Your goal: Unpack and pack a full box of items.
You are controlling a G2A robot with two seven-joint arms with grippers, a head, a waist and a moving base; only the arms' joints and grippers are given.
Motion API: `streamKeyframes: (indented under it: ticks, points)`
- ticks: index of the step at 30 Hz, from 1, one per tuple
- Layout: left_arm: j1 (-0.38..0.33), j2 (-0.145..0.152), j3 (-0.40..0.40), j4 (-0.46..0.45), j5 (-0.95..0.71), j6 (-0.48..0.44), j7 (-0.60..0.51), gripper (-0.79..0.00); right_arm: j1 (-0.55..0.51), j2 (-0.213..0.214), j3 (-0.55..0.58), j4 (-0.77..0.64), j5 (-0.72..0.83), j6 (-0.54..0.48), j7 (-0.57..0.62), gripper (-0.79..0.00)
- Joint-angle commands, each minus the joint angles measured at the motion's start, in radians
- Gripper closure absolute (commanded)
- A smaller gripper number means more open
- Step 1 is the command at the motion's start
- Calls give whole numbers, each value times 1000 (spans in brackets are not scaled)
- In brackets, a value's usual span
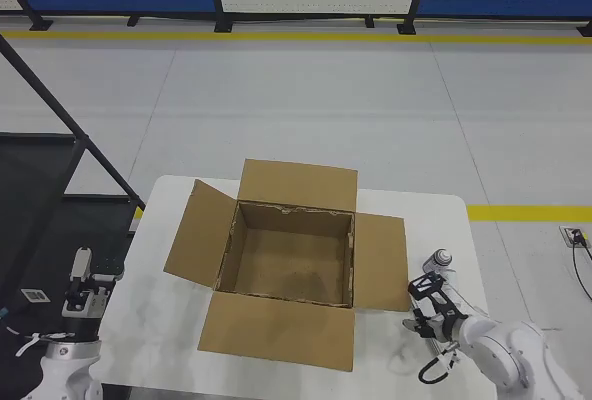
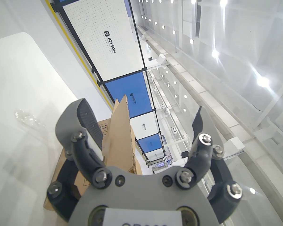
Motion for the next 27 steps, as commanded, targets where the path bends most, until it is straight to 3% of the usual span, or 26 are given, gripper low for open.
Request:
streamKeyframes:
  ticks: [1,6,13,16,27]
  points:
    - [-1,1,2,-1,4,1,-1,-785,-9,2,23,10,35,-1,-22,-440]
    - [-1,3,9,1,13,-3,-5,-785,-32,6,36,-3,28,-1,-14,-489]
    - [-4,5,20,0,21,-8,-3,-785,-30,4,7,1,-2,17,-46,-443]
    - [-5,6,20,0,23,-7,0,-785,-12,3,-14,14,-30,32,-33,-468]
    - [-17,11,25,13,20,-19,-3,-785,56,-4,-71,80,-48,30,-14,-369]
